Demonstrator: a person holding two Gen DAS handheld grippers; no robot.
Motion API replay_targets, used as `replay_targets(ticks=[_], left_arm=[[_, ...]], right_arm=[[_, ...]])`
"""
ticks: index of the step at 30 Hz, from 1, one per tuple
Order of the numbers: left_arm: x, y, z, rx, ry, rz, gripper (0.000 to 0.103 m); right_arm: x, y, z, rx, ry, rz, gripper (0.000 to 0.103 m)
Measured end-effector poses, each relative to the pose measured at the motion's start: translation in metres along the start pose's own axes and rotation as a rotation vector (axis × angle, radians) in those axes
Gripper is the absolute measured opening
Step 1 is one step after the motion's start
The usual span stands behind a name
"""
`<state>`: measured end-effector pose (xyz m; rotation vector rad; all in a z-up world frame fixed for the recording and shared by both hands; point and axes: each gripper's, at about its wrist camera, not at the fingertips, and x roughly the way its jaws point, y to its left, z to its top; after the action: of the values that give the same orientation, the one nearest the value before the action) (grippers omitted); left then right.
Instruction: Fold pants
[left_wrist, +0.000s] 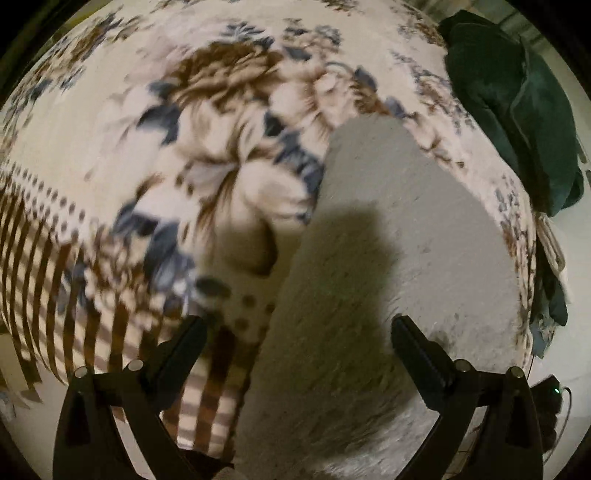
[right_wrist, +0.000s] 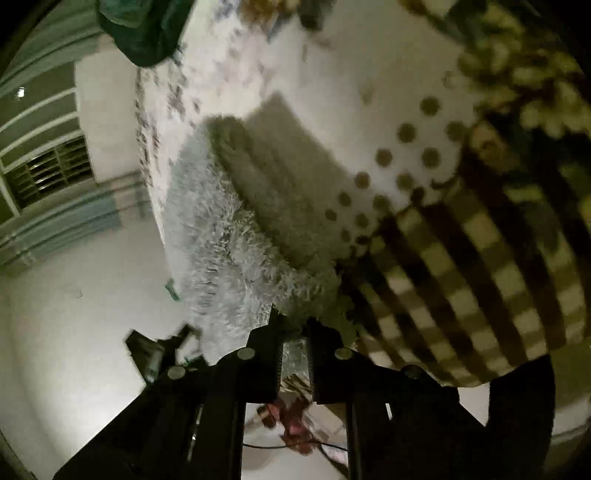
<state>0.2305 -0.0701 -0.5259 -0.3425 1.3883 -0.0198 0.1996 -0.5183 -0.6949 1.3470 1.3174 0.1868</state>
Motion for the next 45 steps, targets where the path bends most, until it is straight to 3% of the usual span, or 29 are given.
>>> replay_targets(ticks=[3, 5, 6, 7, 8, 9, 10, 14, 19, 23, 24, 25, 26, 28, 36, 40, 45], left_arm=[[0.002, 0.005, -0.002, -0.005, 0.002, -0.010, 0.103], [0.000, 0.002, -0.001, 0.006, 0.004, -0.011, 0.103], [-0.002, 0.000, 0.000, 0.013, -0.003, -0.015, 0.103], [-0.003, 0.000, 0.001, 0.018, -0.010, -0.027, 0.103], [-0.005, -0.001, 0.003, 0.022, -0.017, -0.048, 0.103], [-0.005, -0.001, 0.005, 0.024, -0.025, -0.078, 0.103], [-0.004, -0.002, 0.007, 0.023, -0.027, -0.104, 0.103], [0.024, -0.003, 0.017, 0.015, 0.004, -0.196, 0.103], [0.055, 0.007, 0.026, -0.004, 0.064, -0.261, 0.103], [0.057, 0.012, 0.027, -0.006, 0.079, -0.319, 0.102], [0.055, 0.012, 0.026, -0.003, 0.073, -0.347, 0.099], [0.052, 0.011, 0.025, 0.001, 0.062, -0.374, 0.077], [0.049, 0.009, 0.024, 0.007, 0.055, -0.412, 0.059], [0.039, 0.004, 0.024, 0.017, 0.039, -0.428, 0.046], [-0.018, 0.003, 0.043, -0.044, -0.019, -0.550, 0.042], [-0.048, 0.007, 0.083, -0.055, -0.076, -0.579, 0.042], [-0.072, 0.016, 0.183, -0.031, -0.156, -0.600, 0.042]], right_arm=[[0.002, -0.013, -0.002, -0.006, 0.032, -0.153, 0.012], [0.010, -0.010, -0.001, -0.047, 0.089, -0.174, 0.015], [0.010, -0.003, 0.000, -0.077, 0.107, -0.169, 0.023], [0.010, 0.004, 0.001, -0.105, 0.107, -0.176, 0.046], [0.006, 0.015, 0.002, -0.155, 0.091, -0.182, 0.060], [0.002, 0.022, 0.003, -0.197, 0.064, -0.169, 0.084], [0.003, 0.030, 0.007, -0.233, 0.043, -0.136, 0.096], [0.046, 0.032, 0.028, -0.276, 0.099, -0.077, 0.102], [0.108, 0.029, 0.053, -0.274, 0.190, -0.025, 0.103], [0.120, 0.034, 0.054, -0.269, 0.208, 0.010, 0.101], [0.120, 0.035, 0.054, -0.264, 0.204, 0.026, 0.088], [0.120, 0.036, 0.054, -0.257, 0.196, 0.040, 0.077], [0.121, 0.037, 0.053, -0.247, 0.199, 0.037, 0.057], [0.118, 0.043, 0.047, -0.252, 0.175, 0.031, 0.046], [0.105, 0.104, 0.035, -0.287, 0.142, 0.041, 0.041], [0.114, 0.168, 0.049, -0.326, 0.127, 0.056, 0.041], [0.149, 0.257, 0.094, -0.380, 0.092, 0.078, 0.041]])
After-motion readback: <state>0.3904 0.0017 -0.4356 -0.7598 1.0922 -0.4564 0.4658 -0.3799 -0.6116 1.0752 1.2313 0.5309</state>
